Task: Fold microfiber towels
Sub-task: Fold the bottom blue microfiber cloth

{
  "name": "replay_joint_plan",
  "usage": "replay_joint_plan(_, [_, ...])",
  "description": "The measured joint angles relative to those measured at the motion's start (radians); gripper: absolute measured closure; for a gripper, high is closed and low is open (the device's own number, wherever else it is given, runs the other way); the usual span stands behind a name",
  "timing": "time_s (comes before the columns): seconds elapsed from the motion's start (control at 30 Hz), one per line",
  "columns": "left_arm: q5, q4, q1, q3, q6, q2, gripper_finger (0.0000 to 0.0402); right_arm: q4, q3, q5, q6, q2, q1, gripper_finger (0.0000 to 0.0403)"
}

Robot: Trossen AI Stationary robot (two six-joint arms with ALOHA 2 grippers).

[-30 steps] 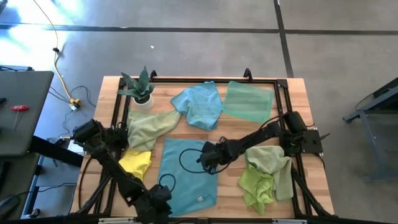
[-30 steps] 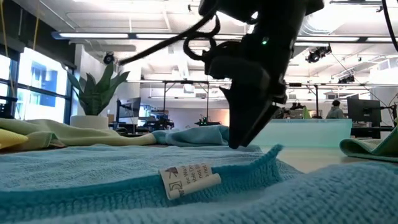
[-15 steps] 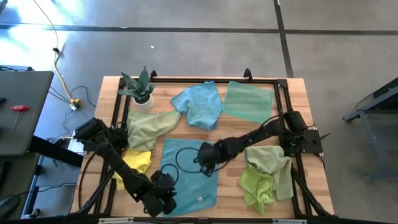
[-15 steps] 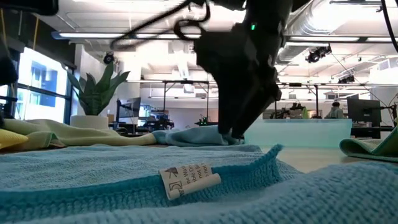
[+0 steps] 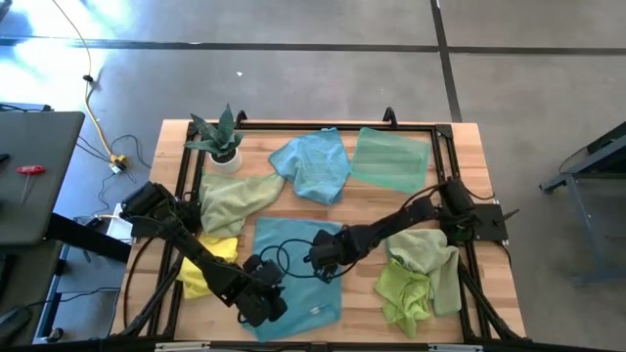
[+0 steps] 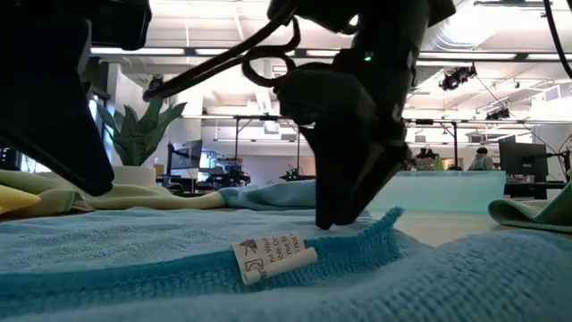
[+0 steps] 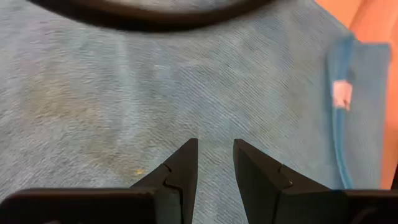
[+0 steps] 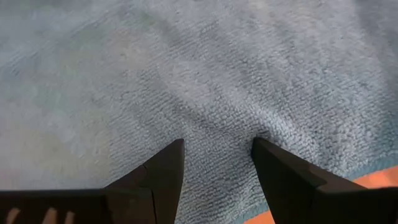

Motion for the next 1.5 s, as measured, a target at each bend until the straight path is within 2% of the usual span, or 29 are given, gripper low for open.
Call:
replay_joint_plan(0.1, [0.000,0.001,0.006,0.000,0.017,0.000,0.0311,-0.025,-0.001,0.036,-0.035,0.002,-0.028,0.0215])
replay_joint_plan(0.23, [-0.002,-0.007,0.022,0.000,0.052,0.000,0.0311,-0.045,-0.001,0.034,-0.075,0.002,-0.068,0.0215])
replay_joint_plan(0.53, [-0.092,-0.182,0.108,0.000,0.100,0.000,0.0311,-0.061,-0.005,0.030,-0.150,-0.011,-0.133,0.0215])
replay_joint_plan(0.73, [-0.082,-0.113,0.143,-0.010,0.277,0.000,0.0311,-0.108,0.007,0.044,-0.151,-0.086,-0.121,0.0215])
replay_joint_plan(0.83, [-0.020,-0.029,0.149,-0.051,0.328,0.000,0.0311,-0.106,0.027,0.044,-0.140,-0.151,-0.081,0.0215])
replay_joint_plan(0.93, [0.029,0.060,0.146,-0.108,0.315,0.000,0.0311,-0.107,0.027,0.045,-0.102,-0.176,-0.034,0.0215])
replay_joint_plan(1.07, [0.022,0.122,0.139,-0.146,0.288,-0.002,0.0311,-0.026,0.027,0.042,-0.024,-0.201,0.038,0.0215])
replay_joint_plan(1.27, [0.026,0.136,0.146,-0.148,0.323,-0.003,0.0311,0.059,0.024,0.056,0.111,-0.157,0.125,0.0215])
replay_joint_plan(1.5, [0.037,0.201,0.148,-0.150,0.415,0.001,0.0311,0.062,0.025,0.081,0.273,-0.069,0.158,0.0215])
